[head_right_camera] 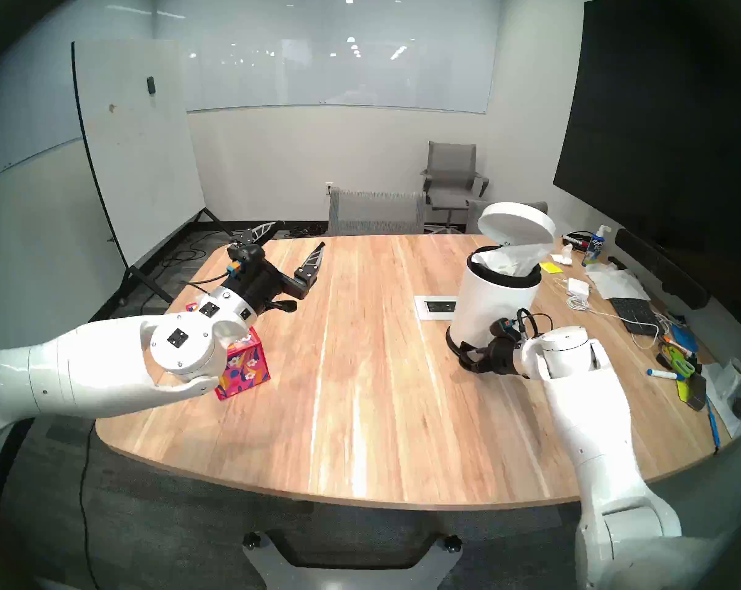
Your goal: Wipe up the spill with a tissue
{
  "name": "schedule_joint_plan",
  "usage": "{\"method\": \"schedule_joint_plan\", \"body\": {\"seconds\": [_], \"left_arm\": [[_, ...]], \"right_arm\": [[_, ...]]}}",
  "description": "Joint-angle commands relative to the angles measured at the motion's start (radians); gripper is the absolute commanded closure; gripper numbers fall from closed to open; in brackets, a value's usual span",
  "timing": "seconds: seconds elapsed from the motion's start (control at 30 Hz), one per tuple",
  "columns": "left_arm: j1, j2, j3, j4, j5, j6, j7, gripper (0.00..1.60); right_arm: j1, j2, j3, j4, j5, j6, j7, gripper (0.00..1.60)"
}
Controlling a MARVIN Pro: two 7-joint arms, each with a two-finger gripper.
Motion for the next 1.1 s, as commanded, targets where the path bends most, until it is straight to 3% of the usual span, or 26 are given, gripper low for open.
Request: {"method": "schedule_joint_plan", "body": {"seconds": [0.0,1.07], "left_arm": [[-0.019,-0.002,-0.017,-0.01,-0.002,-0.005,-0.001,0.0],[-0.02,-0.002,-0.017,-0.01,-0.002,-0.006,-0.002,0.0]], "right_arm": [[0.043,-0.004,-0.008,-0.046,0.001,-0.002,0.007,1.6],[0.009,-0.046,-0.035,-0.261,0.006,0.088,0.028,1.6]]}}
